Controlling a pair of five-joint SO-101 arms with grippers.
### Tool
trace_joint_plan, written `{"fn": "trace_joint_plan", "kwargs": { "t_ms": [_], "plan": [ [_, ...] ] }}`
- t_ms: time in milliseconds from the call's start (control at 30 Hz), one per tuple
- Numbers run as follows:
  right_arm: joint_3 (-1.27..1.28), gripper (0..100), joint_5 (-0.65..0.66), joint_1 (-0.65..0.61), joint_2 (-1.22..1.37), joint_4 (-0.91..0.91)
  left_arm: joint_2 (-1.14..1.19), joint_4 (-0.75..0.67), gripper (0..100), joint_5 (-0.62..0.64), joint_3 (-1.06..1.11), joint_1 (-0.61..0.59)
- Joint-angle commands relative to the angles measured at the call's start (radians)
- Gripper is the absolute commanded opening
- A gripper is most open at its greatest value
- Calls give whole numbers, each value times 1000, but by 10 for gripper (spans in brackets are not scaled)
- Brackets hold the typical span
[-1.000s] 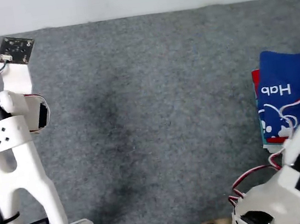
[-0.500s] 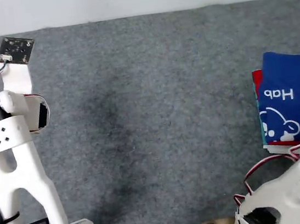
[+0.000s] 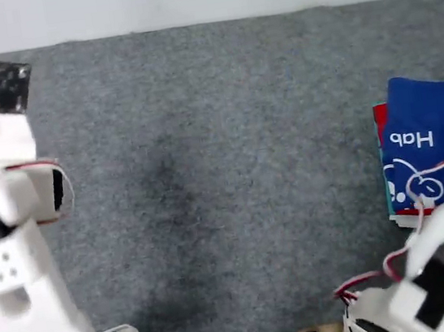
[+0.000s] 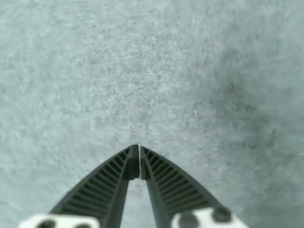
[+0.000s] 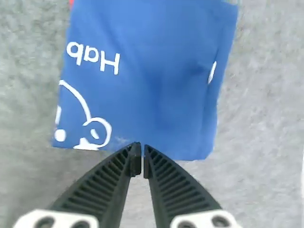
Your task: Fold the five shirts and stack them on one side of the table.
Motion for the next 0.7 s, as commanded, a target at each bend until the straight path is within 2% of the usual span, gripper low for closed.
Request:
{"fn": "trace_joint_plan", "kwargs": {
  "t_ms": [0,67,200,300,433,567,667],
  "plan": [
    [138,9,-74,-58,-156,39,-141,18,15,138,62,29],
    [232,9,-127,-102,-219,39,-216,15,15,184,110,49],
    [390,9,-255,-153,-340,39,-367,-34,15,199,234,124],
    [516,9,-356,-186,-430,38,-500,-104,15,199,390,213],
    [658,9,-430,-252,-585,5,-729,-187,14,201,656,299],
    [864,9,-485,-331,-760,-148,-941,-270,14,201,828,242],
    [1059,9,-500,-367,-897,-297,-1059,-279,14,201,944,199]
  ]
}}
